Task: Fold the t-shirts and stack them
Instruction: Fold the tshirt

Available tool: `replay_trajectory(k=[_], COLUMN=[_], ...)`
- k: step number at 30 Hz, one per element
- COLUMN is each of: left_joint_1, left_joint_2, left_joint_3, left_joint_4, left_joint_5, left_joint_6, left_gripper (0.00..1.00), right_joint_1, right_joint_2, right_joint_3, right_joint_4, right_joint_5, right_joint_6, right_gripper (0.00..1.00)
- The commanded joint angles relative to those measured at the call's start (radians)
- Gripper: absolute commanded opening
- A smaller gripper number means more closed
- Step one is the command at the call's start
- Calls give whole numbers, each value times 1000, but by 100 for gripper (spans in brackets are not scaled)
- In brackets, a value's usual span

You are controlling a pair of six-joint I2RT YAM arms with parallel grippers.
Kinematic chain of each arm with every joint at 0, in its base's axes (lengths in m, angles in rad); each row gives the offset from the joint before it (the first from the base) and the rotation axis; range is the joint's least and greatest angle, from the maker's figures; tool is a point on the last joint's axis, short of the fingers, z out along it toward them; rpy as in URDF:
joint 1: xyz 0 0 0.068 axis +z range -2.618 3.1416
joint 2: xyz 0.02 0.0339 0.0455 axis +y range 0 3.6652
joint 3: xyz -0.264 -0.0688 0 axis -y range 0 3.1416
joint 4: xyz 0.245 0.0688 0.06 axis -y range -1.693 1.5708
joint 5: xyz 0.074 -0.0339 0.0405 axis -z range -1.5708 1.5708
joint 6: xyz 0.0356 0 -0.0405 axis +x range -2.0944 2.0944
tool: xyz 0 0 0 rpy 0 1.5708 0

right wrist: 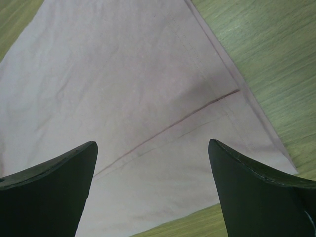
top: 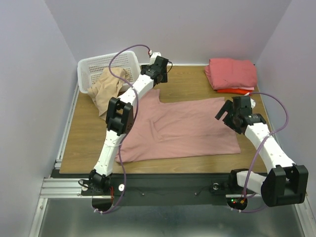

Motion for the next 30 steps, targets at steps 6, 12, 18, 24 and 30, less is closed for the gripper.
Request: replay_trajectory(k=[6, 12, 18, 24, 30], left_joint_1=[19, 74, 111, 111, 111], left_joint_2=[70, 78, 112, 138, 123], left_joint_3=[61, 5, -16, -33, -97], left_joint_4=[52, 53, 87, 92, 73], left_joint_5=[-37, 18, 81, 111, 81], left_joint_6=[-20, -143, -168, -171, -177], left_gripper=[88, 74, 66, 61, 52], right_joint_1=[-4, -2, -4, -4, -2], right_joint_2=[14, 14, 23, 34, 34], right_joint_3=[-12, -24, -41, -43, -40], right_joint_4=[62, 65, 70, 71, 74], right_joint_5=[13, 17, 18, 23, 27], right_joint_6=[-21, -31, -30, -28, -21], right_gripper=[100, 100, 100, 100, 100])
